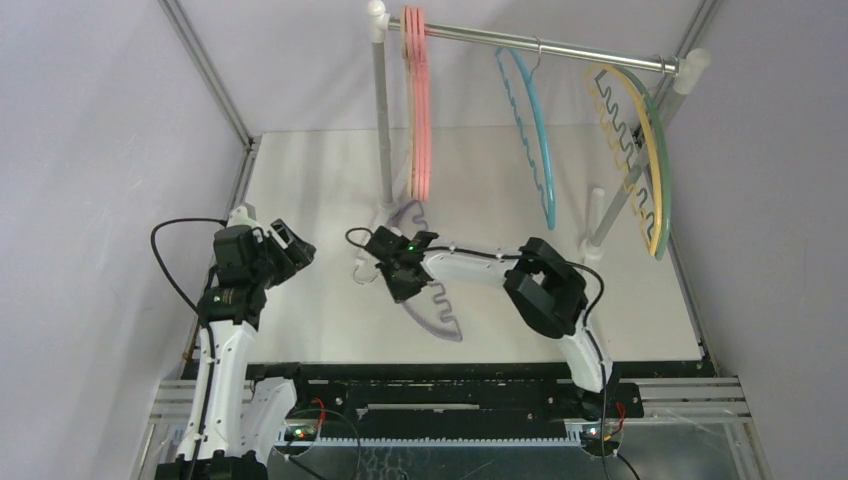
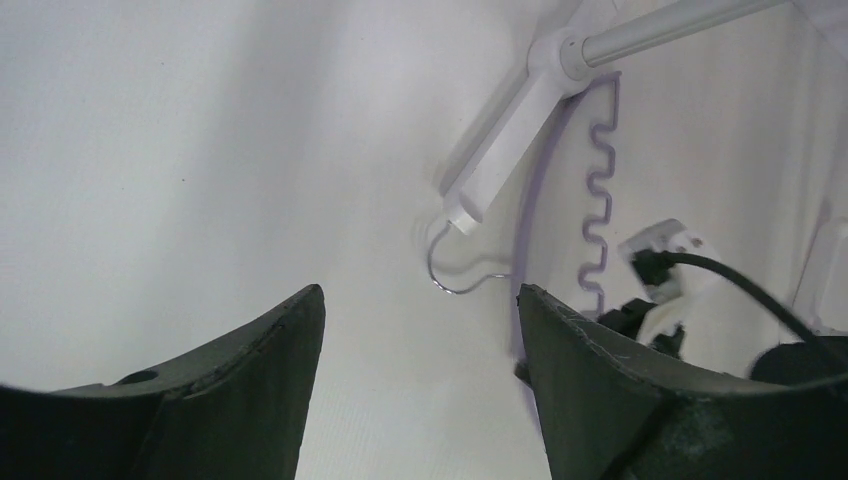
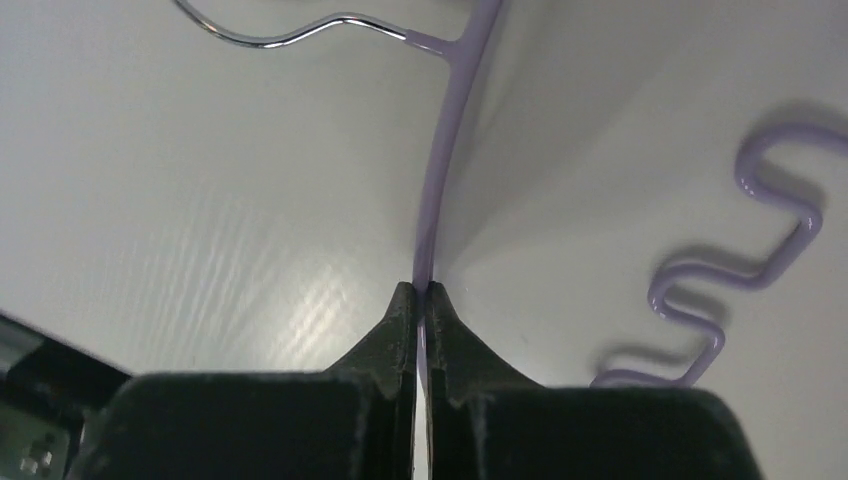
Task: Organize the hangers
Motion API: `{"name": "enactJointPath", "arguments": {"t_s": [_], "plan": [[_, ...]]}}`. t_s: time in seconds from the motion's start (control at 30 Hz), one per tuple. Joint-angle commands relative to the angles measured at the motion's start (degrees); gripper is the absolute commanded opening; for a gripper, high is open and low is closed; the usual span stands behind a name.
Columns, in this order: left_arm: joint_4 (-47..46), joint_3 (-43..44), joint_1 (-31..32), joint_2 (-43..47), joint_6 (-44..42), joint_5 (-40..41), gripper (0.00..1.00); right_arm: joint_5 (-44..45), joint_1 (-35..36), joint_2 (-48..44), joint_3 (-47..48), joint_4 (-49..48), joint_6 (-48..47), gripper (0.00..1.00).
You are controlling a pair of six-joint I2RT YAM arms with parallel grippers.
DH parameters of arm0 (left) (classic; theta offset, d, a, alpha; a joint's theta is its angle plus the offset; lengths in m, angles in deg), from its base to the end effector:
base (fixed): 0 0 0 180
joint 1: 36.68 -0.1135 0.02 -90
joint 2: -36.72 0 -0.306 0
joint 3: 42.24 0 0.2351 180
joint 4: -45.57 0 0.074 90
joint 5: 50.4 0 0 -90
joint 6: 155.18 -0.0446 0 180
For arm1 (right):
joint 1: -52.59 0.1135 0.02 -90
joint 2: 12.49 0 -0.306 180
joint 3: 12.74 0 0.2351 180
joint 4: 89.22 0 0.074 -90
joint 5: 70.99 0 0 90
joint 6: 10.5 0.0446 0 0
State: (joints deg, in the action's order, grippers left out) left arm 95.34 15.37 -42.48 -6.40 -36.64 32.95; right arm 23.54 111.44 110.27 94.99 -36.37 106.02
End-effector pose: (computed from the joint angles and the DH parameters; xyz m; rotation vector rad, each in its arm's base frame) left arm 0.1207 0.0071 0.3132 -0.5869 2.1239 -0.3501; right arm 0.2395 0.3895 0.2001 -0.7562 2.6863 0.2887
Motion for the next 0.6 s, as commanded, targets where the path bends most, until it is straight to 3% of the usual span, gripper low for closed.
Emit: {"name": "enactJointPath", "arguments": {"t_s": [0.0, 0.27, 0.57], "plan": [[-3.11, -0.6, -0.58, 0.94, 0.95, -1.18, 0.75, -9.34, -2.61, -10.79, -1.41, 0.97, -2.23, 0.0], [-3.54, 0.06, -0.53, 1.39, 1.13, -1.95, 0.75, -24.6, -2.5, -24.22, -9.45, 0.11, -0.58, 0.0], [-3.87, -3.5, -0.61, 3.54, 1.09, -4.56, 0.74, -27.97, -2.37, -33.74, -15.49, 0.61, 2.73, 0.0]]}}
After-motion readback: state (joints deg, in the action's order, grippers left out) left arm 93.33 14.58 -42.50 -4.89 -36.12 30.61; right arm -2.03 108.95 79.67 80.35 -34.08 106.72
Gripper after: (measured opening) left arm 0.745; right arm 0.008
